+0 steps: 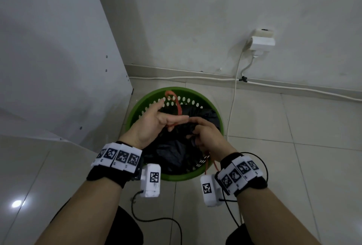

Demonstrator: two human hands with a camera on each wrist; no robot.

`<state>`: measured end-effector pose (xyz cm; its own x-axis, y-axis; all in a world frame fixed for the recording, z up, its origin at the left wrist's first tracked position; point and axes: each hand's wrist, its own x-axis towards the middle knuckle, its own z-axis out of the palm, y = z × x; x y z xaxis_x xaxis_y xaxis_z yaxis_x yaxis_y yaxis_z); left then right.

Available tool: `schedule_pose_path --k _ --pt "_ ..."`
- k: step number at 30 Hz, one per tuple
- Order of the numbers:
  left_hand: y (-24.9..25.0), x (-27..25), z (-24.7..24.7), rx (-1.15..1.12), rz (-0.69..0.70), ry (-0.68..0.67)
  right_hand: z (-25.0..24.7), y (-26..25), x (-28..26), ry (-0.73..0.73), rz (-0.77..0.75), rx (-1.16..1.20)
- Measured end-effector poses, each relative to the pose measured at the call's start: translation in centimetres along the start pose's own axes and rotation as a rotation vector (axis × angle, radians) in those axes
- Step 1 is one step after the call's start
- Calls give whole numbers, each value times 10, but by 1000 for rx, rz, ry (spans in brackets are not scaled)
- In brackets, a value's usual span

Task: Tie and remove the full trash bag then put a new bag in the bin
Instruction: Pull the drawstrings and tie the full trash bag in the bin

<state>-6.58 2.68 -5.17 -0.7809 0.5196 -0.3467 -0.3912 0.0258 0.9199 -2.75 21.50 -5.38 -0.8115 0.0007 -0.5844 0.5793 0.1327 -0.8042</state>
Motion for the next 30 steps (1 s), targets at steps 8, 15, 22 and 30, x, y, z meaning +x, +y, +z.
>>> schedule_pose_path --k 8,15,22,30 --pt "-20 12 24 517 123 268 -6 12 -16 152 -294 -178" --pt "-31 12 34 660 321 303 1 8 -28 406 -619 -632" --pt "-36 10 33 671 275 351 -11 -7 -31 -15 -428 -409" --pt "-41 15 23 479 159 393 -21 -12 -13 141 -447 -547"
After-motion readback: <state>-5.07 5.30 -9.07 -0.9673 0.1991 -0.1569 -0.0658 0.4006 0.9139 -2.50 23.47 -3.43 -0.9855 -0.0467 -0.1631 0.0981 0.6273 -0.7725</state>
